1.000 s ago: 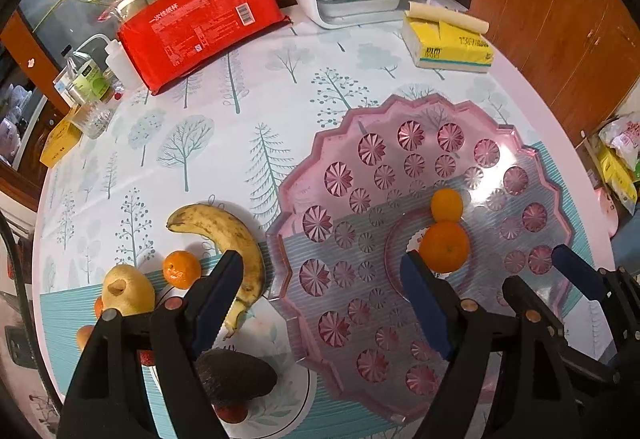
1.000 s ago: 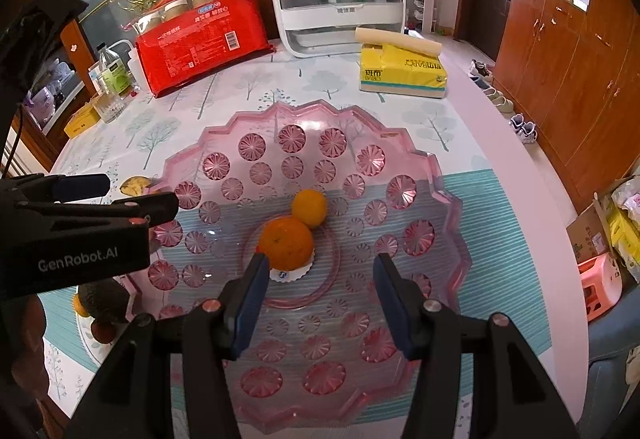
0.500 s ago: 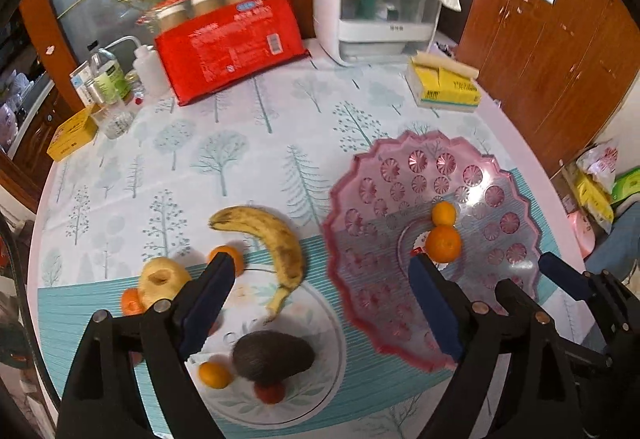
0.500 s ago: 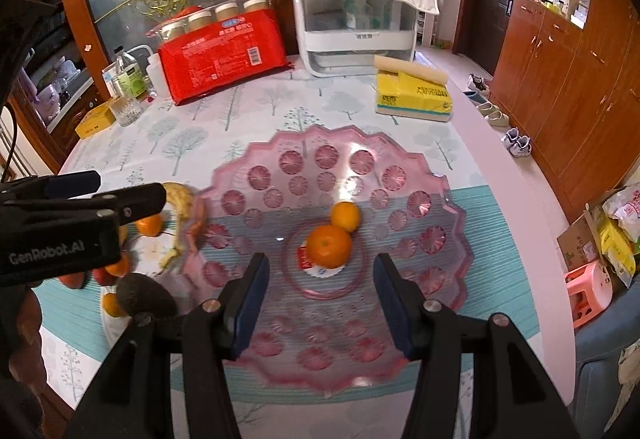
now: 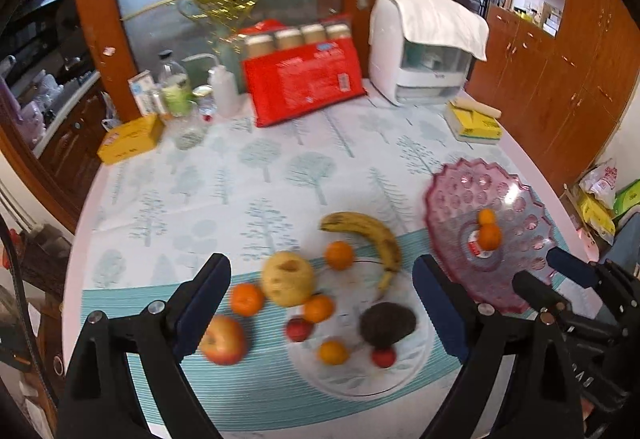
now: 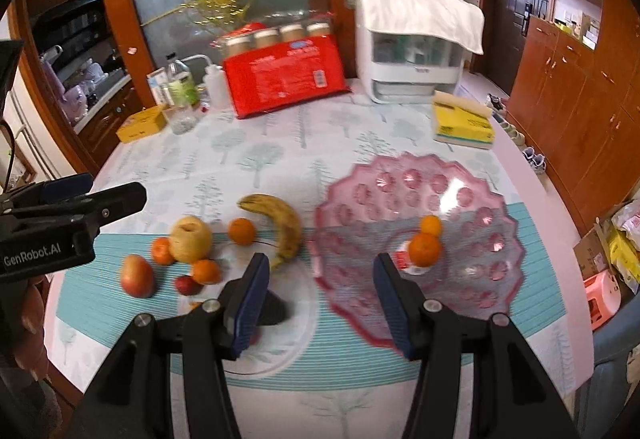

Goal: Organize fruits
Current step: 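Move both open tools back from the bowl toward the fruit plate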

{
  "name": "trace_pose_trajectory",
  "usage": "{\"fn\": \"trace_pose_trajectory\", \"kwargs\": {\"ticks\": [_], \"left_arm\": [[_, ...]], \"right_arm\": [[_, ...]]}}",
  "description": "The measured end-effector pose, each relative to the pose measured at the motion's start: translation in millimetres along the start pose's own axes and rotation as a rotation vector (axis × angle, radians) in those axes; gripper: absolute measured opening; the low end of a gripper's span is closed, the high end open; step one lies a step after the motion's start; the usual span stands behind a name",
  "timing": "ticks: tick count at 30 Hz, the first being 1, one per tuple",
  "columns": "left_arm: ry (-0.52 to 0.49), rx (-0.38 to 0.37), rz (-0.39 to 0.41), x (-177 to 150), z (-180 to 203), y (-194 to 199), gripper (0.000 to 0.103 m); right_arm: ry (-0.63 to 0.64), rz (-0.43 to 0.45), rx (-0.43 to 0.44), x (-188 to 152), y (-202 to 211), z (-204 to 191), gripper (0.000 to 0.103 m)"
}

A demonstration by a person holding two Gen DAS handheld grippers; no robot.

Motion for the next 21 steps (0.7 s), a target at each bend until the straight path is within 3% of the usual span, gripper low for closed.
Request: {"fn": "trace_pose_trajectory", "kwargs": {"ticks": [10, 21], "left_arm": [[0.02, 0.055, 0.013, -46, -83, 13, 0.094], [0.114, -0.002, -0.137, -125, -123, -41, 0.094]], "right_arm": [[-0.054, -0.06, 0.064, -25, -13, -40, 0.055], [-0.027, -0.173, 0.089, -65, -60, -87, 0.055]]}}
Point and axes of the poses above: each gripper's, at about its wrist camera, not at the fingertips, and y roughly against the way its jaws point, z to its right, x to its top, the point moved 10 cm from there along -y, roughly the way its jaws point, and after that the axes turned 3 degrees about -y, right-handed, at the moved point
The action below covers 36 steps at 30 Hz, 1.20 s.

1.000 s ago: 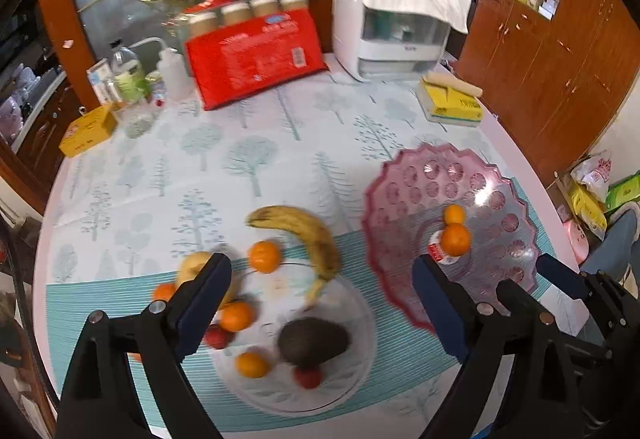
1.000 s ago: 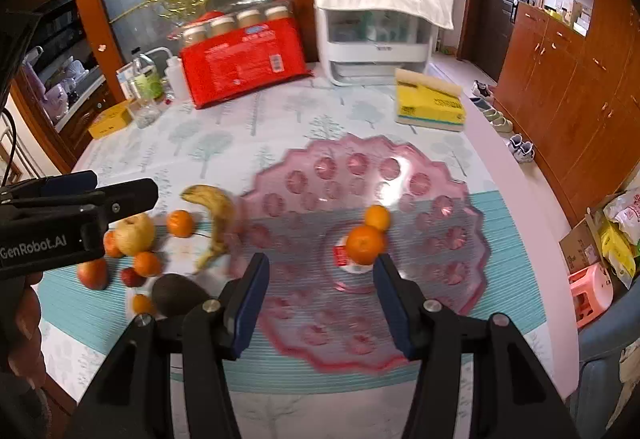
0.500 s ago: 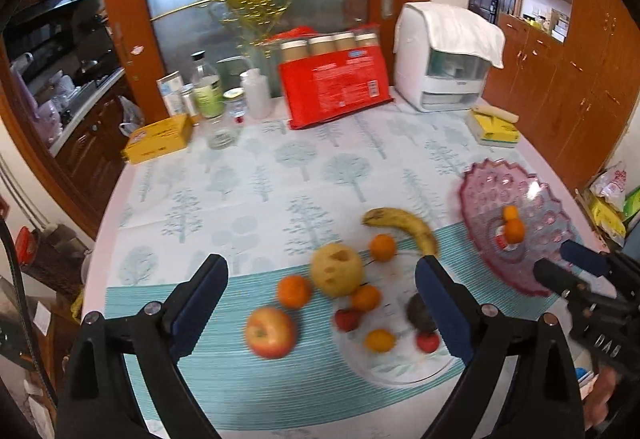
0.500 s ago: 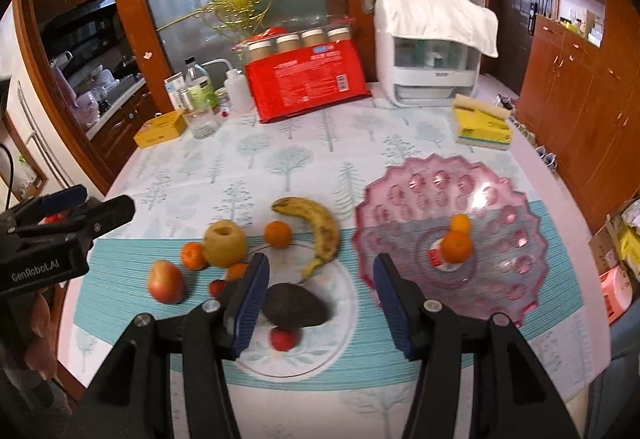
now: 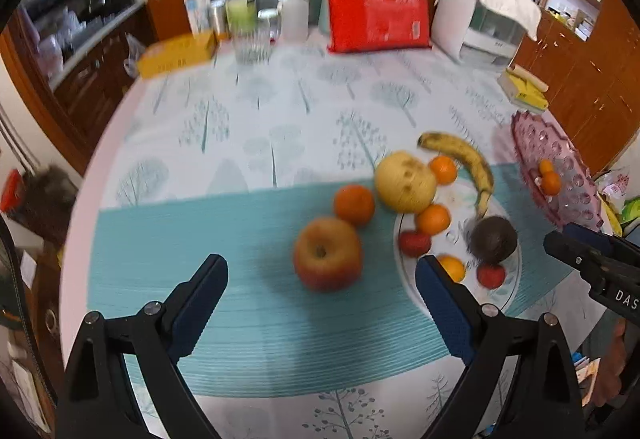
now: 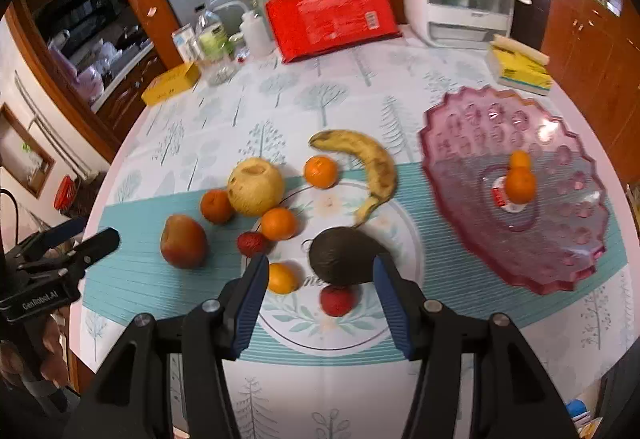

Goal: Organize fruits
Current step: 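Move both open tools back from the bowl toward the fruit plate, then grasp the red apple with the left tool while the right tool grasps an orange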

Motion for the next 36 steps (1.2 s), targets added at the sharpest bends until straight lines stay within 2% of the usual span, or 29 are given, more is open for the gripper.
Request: {"fn": "trace_pose_trajectory", "kwargs": {"ticks": [13, 19, 23, 27, 29, 33, 36], "left_arm": [[0.037, -0.009, -0.104, -17, 0, -81, 0.094], [0.075, -0.003, -0.111, -12, -2, -98, 0.094], [0.077, 0.008, -0.113, -10, -1, -105, 0.094], [0.074, 0.016, -0.117, -9, 0, -109, 0.094], [0.072, 0.017, -0.122, -9, 0, -112, 0.09], [0.073, 0.012, -0.145, -10, 2, -119, 0.082], [0.076, -0.01, -0.164, -13, 6, -124, 0.066]], "right_arm": [[0.095, -0.041, 0.015, 13, -73, -38, 0.055], [0.113, -0.1, 0.002, 19, -113, -42, 0.055], [0.111, -0.143, 0.005, 16, -130, -40, 0.055], [0.14, -0.145, 0.006, 16, -135, -44, 0.054], [0.155, -0.144, 0.006, 16, -137, -45, 0.054], [0.188, -0.144, -0.01, 16, -140, -47, 0.043], [0.189, -0.14, -0.006, 17, -140, -45, 0.04]]}}
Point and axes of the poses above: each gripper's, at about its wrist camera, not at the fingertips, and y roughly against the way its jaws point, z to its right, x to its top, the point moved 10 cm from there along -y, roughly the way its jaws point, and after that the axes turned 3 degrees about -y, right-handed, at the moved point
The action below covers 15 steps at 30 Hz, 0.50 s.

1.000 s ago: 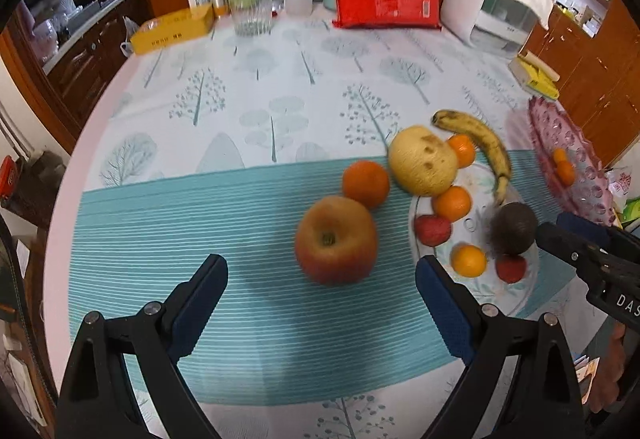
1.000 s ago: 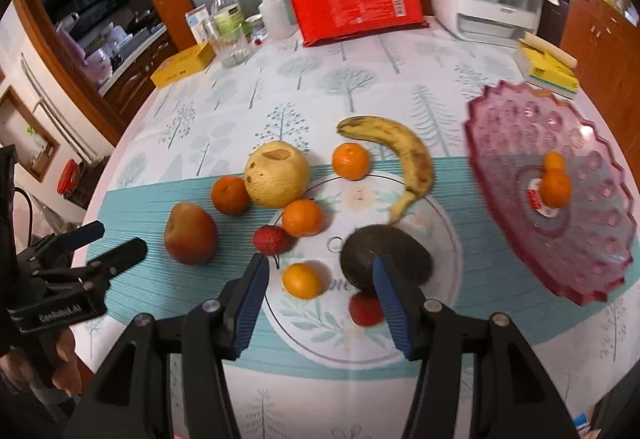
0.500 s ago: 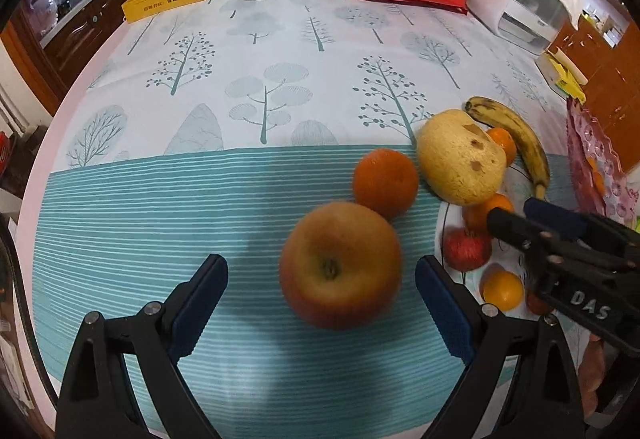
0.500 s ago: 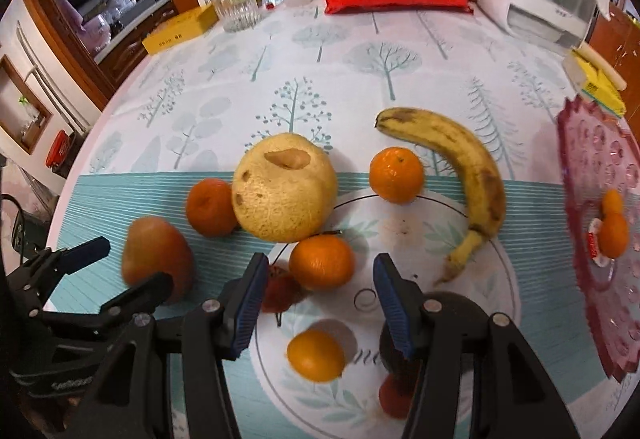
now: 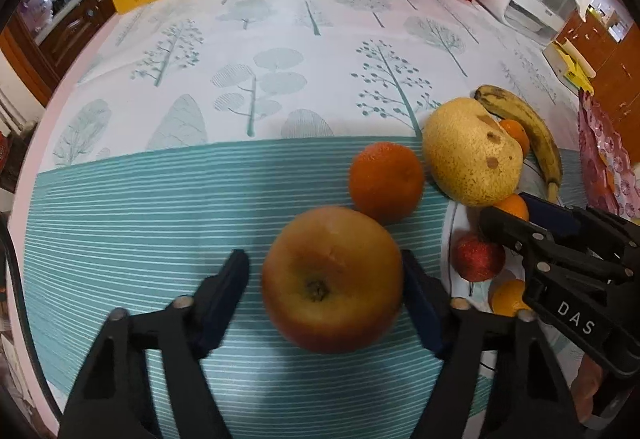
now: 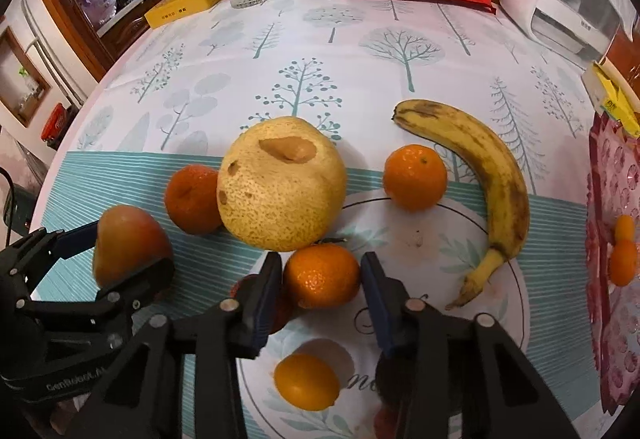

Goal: Organize fruits
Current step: 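Grasp the red apple with the left tool while the right tool grasps an orange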

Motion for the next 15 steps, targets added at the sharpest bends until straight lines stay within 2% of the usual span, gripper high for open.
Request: {"fn": "trace_pose_trajectory", "kwargs": {"ticks": [8, 15], "left_arm": [[-0.006, 0.002, -0.01, -2, 4, -1, 0.064], [0.0, -0.013, -0.005, -7, 12, 24, 0.064]], "right_arm": [[-0.02, 0.018, 0.039, -1, 9, 0, 0.038], [-0.028, 0.091, 0.072, -2, 50, 4, 0.038]]}}
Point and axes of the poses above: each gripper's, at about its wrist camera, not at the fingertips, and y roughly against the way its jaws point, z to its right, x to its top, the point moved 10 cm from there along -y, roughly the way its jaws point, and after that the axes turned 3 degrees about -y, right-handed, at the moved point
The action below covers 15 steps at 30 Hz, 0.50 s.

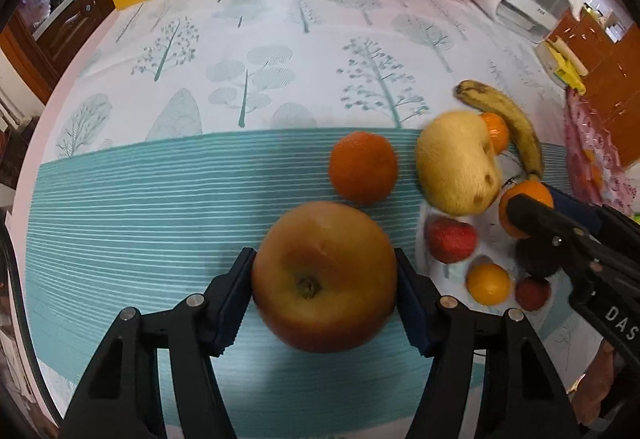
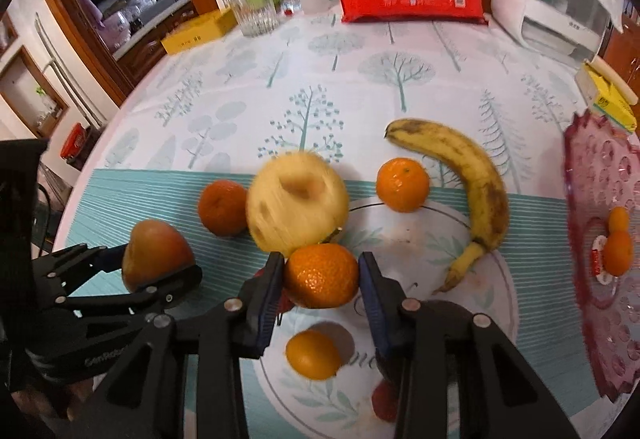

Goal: Organize fruits
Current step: 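Grasp the red apple with the left tool while the right tool grasps an orange, then carry the apple and orange into the pink bowl and open both tools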

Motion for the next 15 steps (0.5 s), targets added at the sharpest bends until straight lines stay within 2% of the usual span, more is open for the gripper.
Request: {"fn": "trace_pose_trajectory", "kwargs": {"ticks": [8, 15], "left_arm": [[-0.085, -0.037, 0.099, 20, 51, 56, 0.064], [-0.212, -0.111, 0.211, 51, 140, 107, 0.064]], "right_arm": [[-0.037, 0.104, 0.01, 3, 69, 27, 0.038], [-0.086, 0.2, -0.048, 4, 130, 81, 0.038]]}}
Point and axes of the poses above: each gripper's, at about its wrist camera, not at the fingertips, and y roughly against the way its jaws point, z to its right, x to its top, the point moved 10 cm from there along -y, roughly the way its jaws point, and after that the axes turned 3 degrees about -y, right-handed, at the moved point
